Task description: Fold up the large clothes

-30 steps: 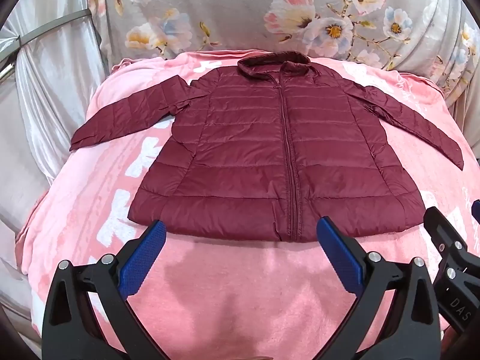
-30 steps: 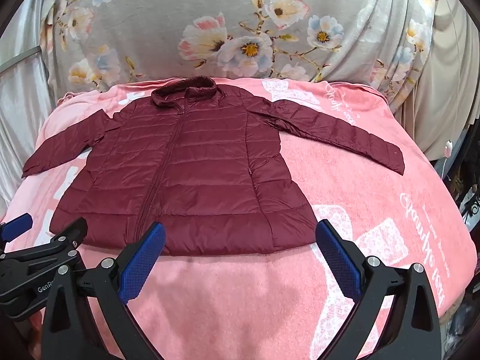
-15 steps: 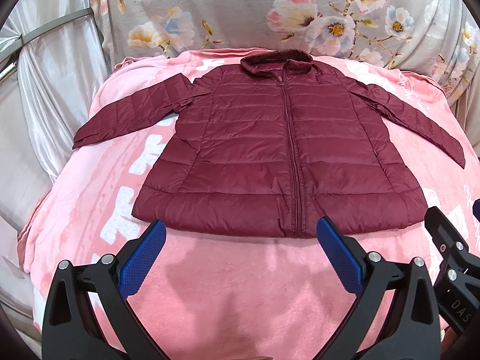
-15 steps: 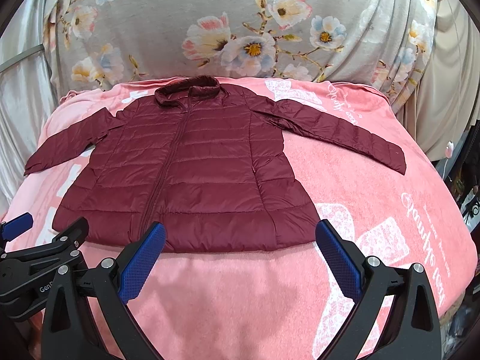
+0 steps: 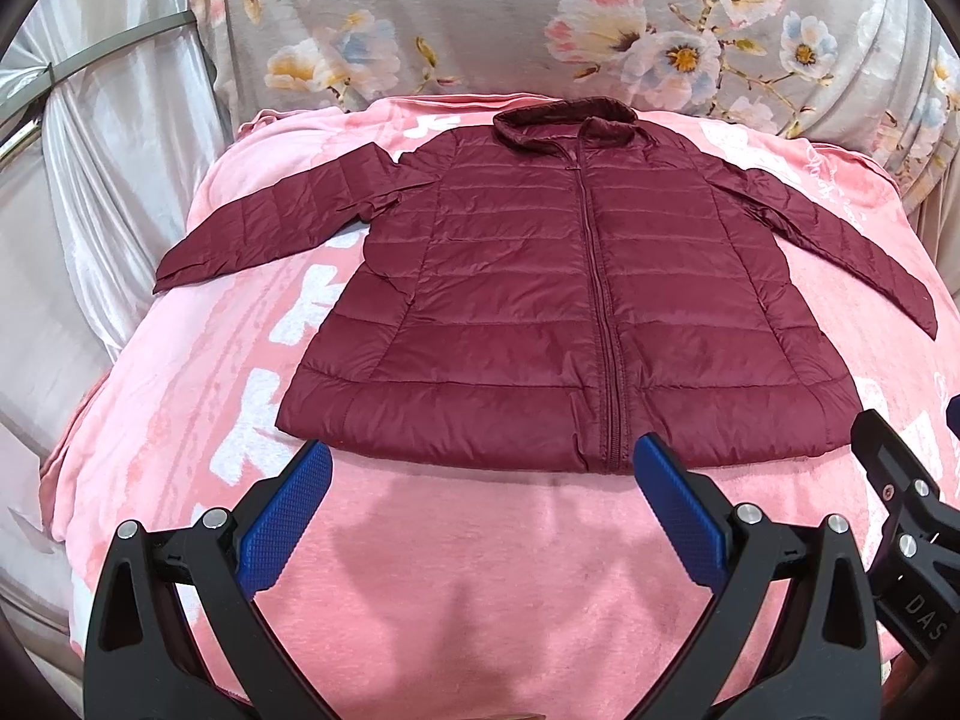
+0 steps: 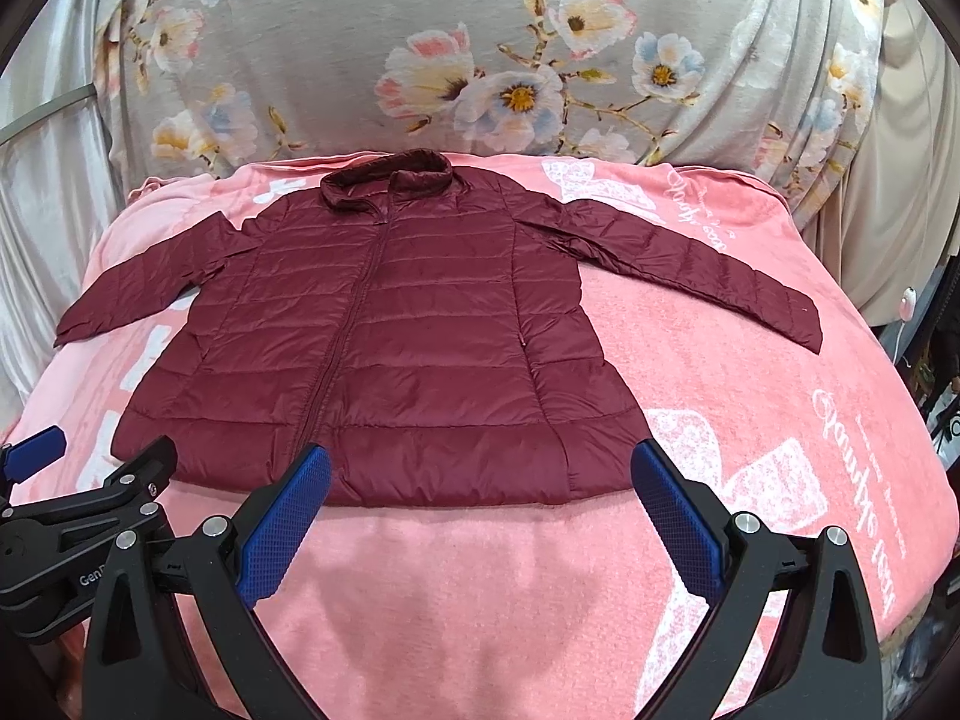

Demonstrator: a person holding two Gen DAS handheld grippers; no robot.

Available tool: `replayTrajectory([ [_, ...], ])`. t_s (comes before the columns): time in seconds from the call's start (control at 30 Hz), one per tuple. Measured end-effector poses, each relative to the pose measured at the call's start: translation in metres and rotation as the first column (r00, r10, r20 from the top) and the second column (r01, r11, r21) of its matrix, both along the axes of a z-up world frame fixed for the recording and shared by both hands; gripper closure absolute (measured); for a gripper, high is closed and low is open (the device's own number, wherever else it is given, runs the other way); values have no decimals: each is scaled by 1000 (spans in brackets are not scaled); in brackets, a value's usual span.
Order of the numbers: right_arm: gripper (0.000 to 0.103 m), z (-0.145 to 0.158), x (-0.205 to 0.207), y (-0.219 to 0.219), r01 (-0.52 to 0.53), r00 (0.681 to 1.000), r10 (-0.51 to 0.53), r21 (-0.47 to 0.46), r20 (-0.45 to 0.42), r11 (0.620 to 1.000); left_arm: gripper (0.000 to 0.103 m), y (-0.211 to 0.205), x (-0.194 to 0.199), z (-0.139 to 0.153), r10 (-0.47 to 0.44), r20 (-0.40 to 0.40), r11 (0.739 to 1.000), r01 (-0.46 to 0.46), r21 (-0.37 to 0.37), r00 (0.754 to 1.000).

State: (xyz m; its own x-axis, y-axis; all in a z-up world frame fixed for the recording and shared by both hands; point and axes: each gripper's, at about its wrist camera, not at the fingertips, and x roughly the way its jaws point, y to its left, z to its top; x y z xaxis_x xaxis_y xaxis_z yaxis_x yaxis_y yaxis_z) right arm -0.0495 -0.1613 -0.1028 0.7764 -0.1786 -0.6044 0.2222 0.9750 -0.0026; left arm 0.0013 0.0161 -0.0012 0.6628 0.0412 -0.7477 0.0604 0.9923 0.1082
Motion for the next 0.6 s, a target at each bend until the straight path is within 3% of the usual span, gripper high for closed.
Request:
replayTrajectory([
  [0.6, 5, -2, 1, 2, -16, 1000, 16, 12, -8, 1000, 5, 2, -2, -1, 11, -4, 1000, -11, 1, 1000],
])
